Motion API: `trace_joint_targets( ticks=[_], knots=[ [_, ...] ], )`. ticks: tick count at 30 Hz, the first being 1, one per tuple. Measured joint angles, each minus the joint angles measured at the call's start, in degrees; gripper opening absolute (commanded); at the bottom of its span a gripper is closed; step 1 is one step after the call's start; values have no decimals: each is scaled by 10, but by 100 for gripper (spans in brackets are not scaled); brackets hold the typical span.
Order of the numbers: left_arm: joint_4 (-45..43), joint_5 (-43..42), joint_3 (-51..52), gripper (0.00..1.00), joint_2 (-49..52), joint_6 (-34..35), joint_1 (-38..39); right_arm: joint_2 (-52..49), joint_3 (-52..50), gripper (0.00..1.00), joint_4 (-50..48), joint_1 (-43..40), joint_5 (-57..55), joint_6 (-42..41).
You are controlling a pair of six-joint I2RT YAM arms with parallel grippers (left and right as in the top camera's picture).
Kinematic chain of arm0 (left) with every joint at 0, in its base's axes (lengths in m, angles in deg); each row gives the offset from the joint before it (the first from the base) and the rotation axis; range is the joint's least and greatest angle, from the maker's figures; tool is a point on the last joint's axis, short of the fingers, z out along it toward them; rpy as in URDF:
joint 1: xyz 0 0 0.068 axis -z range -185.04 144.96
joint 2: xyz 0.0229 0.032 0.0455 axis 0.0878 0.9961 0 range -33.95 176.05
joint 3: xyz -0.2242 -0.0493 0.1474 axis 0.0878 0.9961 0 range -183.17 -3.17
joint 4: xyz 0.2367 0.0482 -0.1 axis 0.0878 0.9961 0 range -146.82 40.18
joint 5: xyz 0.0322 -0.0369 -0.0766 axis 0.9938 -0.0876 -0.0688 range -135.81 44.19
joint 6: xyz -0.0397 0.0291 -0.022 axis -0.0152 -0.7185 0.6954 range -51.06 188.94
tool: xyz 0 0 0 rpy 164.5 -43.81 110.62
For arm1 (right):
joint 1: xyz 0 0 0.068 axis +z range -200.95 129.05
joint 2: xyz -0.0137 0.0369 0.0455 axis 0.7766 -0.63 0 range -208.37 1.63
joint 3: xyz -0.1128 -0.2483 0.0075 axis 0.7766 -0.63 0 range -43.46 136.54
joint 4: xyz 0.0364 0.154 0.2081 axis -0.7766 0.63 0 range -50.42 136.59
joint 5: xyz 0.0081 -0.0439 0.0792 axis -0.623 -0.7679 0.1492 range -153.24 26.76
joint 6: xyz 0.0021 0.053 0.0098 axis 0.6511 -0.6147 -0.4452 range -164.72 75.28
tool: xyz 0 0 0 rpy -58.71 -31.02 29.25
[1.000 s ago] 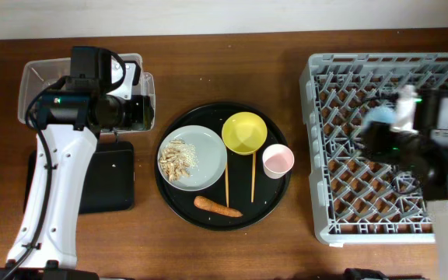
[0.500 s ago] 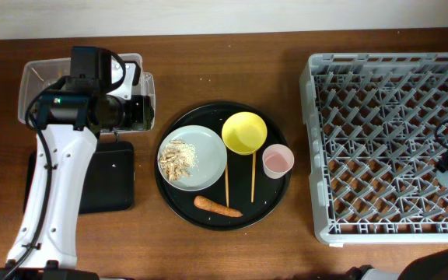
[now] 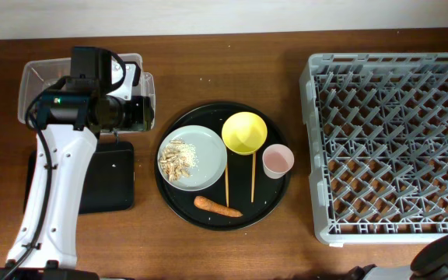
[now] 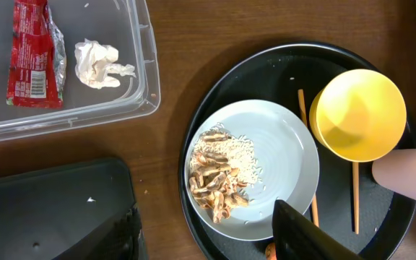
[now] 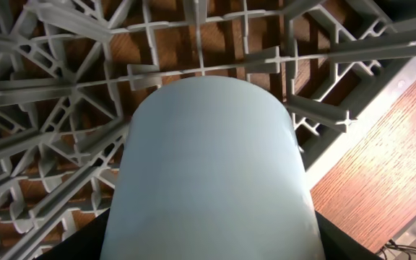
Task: Sort waste into correct bins and load items into the dishwasher rack
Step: 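Carry the blue cup with the right gripper and place it in the rack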
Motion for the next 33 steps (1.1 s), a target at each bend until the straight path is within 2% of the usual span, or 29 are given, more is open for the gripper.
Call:
trace_joint_targets(
  ticks=[1,3,5,7,8,17,19,20,24,25,26,29,33],
  knots=[
    [0,0,0,57,0,0,0,-4,0,64,0,0,0,-1],
    [0,0,0,57,0,0,0,-18,0,73,1,0,0,-1],
    [0,0,0,58,0,0,0,-34,0,77,2,0,0,-3],
    [0,0,0,57,0,0,0,-41,0,95,-2,0,1,-3],
    [0,0,0,58,0,0,0,-41,0,98,-5,0,5,-2],
    [2,0,0,58,0,0,0,-42,23,99,19,0,65,-2],
    [3,0,0,57,0,0,0,-42,63,90,46,0,73,-2],
    [2,0,0,58,0,0,0,-42,91,80,75,0,76,-3],
    [3,0,0,57,0,0,0,-37,134,22,169,0,81,-8],
    [3,0,0,58,0,0,0,-37,128,15,179,0,82,-9],
    [3,0,0,58,0,0,0,-36,116,11,176,0,83,-8],
    [3,0,0,58,0,0,0,-36,57,11,155,0,83,-11],
    [4,0,0,58,0,0,0,-36,37,11,120,0,82,-10]
  ],
)
